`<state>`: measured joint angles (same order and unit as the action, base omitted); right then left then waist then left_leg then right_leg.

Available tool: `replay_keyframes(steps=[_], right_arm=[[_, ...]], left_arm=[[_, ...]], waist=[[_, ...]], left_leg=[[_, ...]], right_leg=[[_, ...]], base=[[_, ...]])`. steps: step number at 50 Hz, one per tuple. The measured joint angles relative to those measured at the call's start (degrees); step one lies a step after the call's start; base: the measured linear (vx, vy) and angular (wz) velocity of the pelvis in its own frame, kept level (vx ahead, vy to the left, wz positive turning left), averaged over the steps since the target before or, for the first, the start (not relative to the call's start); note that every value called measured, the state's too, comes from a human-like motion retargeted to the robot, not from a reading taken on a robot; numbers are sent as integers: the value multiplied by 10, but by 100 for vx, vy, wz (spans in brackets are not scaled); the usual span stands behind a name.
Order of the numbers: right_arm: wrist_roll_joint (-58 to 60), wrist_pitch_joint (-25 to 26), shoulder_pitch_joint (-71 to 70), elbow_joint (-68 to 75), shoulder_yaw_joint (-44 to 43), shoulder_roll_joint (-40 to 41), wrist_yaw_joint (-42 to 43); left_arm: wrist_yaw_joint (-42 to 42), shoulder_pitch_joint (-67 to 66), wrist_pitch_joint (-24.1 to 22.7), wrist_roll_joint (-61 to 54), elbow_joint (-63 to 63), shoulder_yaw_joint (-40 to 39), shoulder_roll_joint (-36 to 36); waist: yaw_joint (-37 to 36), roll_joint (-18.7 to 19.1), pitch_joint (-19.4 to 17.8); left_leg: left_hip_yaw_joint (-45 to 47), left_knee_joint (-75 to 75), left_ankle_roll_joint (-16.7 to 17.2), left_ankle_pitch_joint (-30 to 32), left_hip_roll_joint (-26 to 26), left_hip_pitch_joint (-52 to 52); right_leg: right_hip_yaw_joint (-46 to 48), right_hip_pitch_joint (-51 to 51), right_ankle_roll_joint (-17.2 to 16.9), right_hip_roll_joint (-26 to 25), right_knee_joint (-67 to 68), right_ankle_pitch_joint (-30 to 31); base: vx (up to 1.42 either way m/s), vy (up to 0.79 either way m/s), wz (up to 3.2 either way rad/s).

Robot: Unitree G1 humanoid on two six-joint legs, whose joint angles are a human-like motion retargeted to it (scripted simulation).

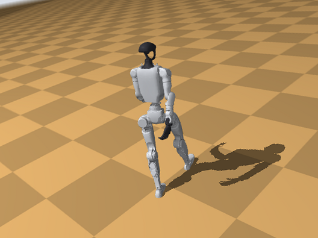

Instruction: Walk run

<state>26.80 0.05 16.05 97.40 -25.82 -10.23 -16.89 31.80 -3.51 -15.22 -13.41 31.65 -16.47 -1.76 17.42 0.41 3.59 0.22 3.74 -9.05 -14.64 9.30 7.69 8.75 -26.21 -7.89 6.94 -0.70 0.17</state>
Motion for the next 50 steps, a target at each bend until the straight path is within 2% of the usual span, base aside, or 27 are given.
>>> replay_keyframes(steps=[2,3,5,8,10,12,13,14,16,20,23,27,30,33,35,37,40,42,44,45,48,50], right_arm=[[6,-11,-23,0,12,0,5],[9,-16,-32,0,15,0,8],[13,-29,-54,0,21,0,19],[-3,-36,-84,0,34,-2,30],[-16,-27,-115,0,35,-5,35],[-14,-17,-155,0,38,-10,47],[-13,-14,-175,0,42,-12,56],[-13,-11,-197,0,45,-16,65],[-14,-7,-242,-8,52,-23,84],[-1,-7,-309,-65,61,-22,112],[-8,-20,-349,-117,70,-18,120],[-21,-46,-383,-177,83,-15,125],[-23,-61,-391,-210,89,-13,132],[-16,-69,-381,-223,83,-7,130],[-14,-67,-365,-215,81,0,127],[-9,-68,-347,-187,69,4,119],[1,-52,-307,-120,60,6,106],[13,-33,-271,-67,53,3,100],[20,-15,-234,-18,49,3,95],[19,-7,-212,0,48,4,91],[-1,17,-140,0,36,10,45],[-9,25,-104,0,18,11,11]], left_arm=[[0,-1,-2,-1,9,-2,-8],[0,-3,-1,-2,13,-1,-12],[1,-11,4,-4,24,2,-19],[5,-23,8,12,36,1,-30],[0,-29,9,22,37,11,-40],[-7,-33,8,25,31,11,-46],[-5,-35,7,25,29,10,-47],[0,-34,7,26,28,7,-48],[13,-30,7,28,27,2,-49],[16,-31,7,26,21,-6,-50],[11,-31,6,25,18,-9,-50],[4,-32,8,22,15,-15,-58],[0,-31,11,19,14,-21,-67],[2,-34,11,21,11,-29,-74],[2,-43,11,22,8,-32,-79],[7,-40,15,22,15,-38,-75],[12,-49,17,27,25,-45,-70],[16,-60,17,29,29,-46,-65],[21,-67,18,25,32,-51,-58],[23,-69,20,21,34,-54,-54],[23,-61,20,10,32,-48,-36],[20,-48,19,7,31,-42,-27]], waist=[[7,5,7],[15,8,10],[44,14,21],[39,19,35],[20,8,38],[12,-19,43],[5,-31,48],[5,-36,49],[8,-39,49],[-17,-59,45],[-39,-56,37],[-60,-33,20],[-70,-18,5],[-74,-18,0],[-82,-20,-4],[-92,-21,3],[-115,-32,19],[-118,-41,37],[-111,-45,49],[-105,-41,50],[-101,-18,40],[-110,-1,38]], left_leg=[[-3,10,9,9,-3,6],[-10,17,14,17,-6,7],[-20,43,34,63,-19,14],[-19,116,59,189,-34,3],[-5,199,75,292,-38,-26],[41,305,64,363,-38,-73],[69,349,43,392,-40,-95],[77,386,33,385,-45,-119],[74,436,30,334,-48,-168],[97,427,31,250,-36,-245],[119,330,38,202,-38,-282],[119,145,60,200,-41,-305],[91,21,71,167,-23,-319],[97,-67,98,133,-5,-328],[117,-67,110,131,-10,-323],[116,-30,61,139,-14,-330],[104,-10,27,177,-9,-315],[119,-1,8,186,-7,-301],[117,18,-8,167,-10,-294],[112,25,-10,158,-17,-287],[92,30,-8,125,-41,-249],[91,26,-8,107,-53,-227]], right_leg=[[5,-3,44,-4,36,24],[8,-2,52,-3,48,28],[27,18,44,6,60,80],[-27,43,61,-9,82,67],[-18,68,71,2,89,53],[16,98,86,20,82,44],[9,112,92,20,78,35],[8,125,95,18,76,27],[19,149,95,15,69,14],[5,191,106,-4,49,-3],[-7,219,116,-37,38,-18],[-17,258,124,-89,35,-48],[-26,291,131,-121,34,-71],[-34,317,133,-132,35,-93],[-45,339,131,-138,40,-106],[-53,340,122,-143,55,-101],[-56,351,89,-133,80,-57],[-29,350,49,-114,110,22],[-31,334,1,-106,167,126],[-40,323,-24,-110,203,174],[-53,265,-66,-147,339,286],[-48,224,-70,-149,394,269]], base=[[81,-51,32],[78,-48,89],[72,-43,124],[83,-58,44],[78,-55,-6],[79,-58,-34],[71,-49,-28],[64,-41,3],[51,-33,20],[56,-37,-53],[63,-38,-63],[56,-29,-49],[71,-28,-38],[73,-24,-26],[76,-22,-42],[82,-20,-54],[99,-17,-59],[119,-16,-17],[102,-17,0],[94,-17,12],[79,-20,3],[75,-15,-24]])
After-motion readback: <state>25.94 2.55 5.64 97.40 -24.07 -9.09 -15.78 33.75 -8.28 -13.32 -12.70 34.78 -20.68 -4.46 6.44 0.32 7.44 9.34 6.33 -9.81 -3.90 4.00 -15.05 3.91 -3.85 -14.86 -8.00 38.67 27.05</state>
